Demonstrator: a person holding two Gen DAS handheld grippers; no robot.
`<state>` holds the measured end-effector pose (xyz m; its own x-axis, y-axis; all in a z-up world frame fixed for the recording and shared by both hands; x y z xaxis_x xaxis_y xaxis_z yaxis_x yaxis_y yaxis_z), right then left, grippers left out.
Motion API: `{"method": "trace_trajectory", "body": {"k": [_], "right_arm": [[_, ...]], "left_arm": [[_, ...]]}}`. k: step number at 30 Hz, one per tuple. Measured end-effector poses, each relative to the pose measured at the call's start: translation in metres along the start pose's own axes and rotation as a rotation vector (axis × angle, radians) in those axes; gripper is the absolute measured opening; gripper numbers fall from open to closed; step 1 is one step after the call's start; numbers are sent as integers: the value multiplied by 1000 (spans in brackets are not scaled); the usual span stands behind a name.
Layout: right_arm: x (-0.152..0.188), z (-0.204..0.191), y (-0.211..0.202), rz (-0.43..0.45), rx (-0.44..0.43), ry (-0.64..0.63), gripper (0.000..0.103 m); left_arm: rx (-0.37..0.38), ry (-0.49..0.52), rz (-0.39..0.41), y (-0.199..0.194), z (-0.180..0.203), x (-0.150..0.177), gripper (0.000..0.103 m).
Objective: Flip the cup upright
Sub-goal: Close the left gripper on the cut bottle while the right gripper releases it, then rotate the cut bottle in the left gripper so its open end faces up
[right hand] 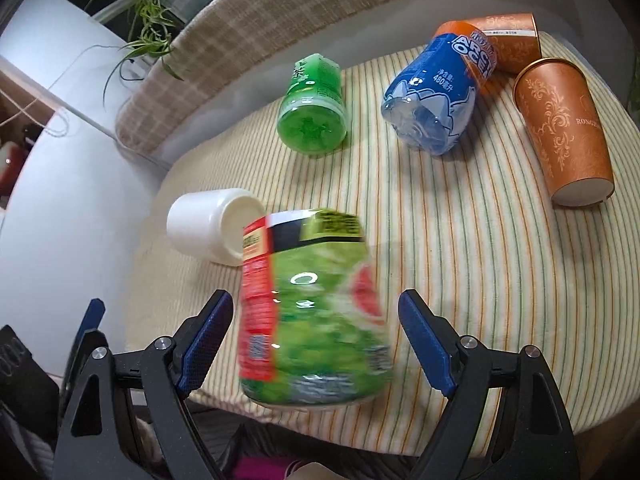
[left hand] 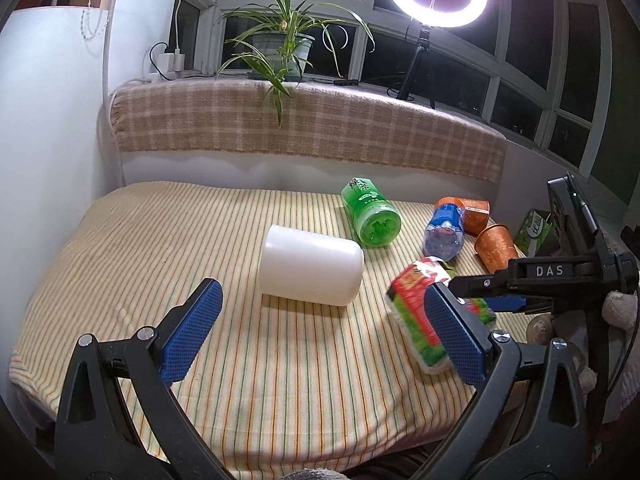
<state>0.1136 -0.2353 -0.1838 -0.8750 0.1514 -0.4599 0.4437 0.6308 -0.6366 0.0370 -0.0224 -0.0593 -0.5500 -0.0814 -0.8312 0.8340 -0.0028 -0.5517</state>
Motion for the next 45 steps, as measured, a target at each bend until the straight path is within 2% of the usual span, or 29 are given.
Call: {"method": "trace_trajectory", "body": {"k": [4, 9, 11, 18, 21, 31, 39, 41, 45], "right_arm": [[-1, 1, -16, 55, -39, 17, 85], [5, 6, -43, 137, -37, 13, 85], [9, 9, -51, 157, -27, 16, 85], [28, 30, -75, 225, -5, 63, 85], [33, 43, -81, 243, -8, 110, 85], [44, 69, -85, 244, -10, 178, 85], [47, 81, -87, 243, -10, 200, 85], [48, 83, -87, 245, -6, 204, 85], [49, 88, -88, 245, -4, 212, 85]], "left_arm": [[39, -18, -35, 3, 2, 0, 102], [197, -120, -193, 23, 7, 6, 102], [262, -187, -275, 35, 10, 10, 96], [417, -314, -456, 56, 27, 18, 94], [460, -358, -515, 65, 34, 18, 94], [475, -477, -636, 103, 41, 30, 93], [467, -513, -675, 121, 47, 34, 92], [467, -513, -683, 124, 49, 35, 84], [469, -520, -698, 129, 51, 38, 84]]}}
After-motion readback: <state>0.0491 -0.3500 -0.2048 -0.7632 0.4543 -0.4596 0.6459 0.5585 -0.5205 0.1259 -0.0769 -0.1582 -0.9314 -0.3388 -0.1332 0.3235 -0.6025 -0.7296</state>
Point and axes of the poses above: each gripper's, at about its wrist camera, not at the fingertips, and y roughly the way its jaws point, z to its right, x to its underside, the point moved 5 cm from there along y, roughly the way its jaws point, and after that the axes turned 9 degrees about -x, right-handed, at the moved point
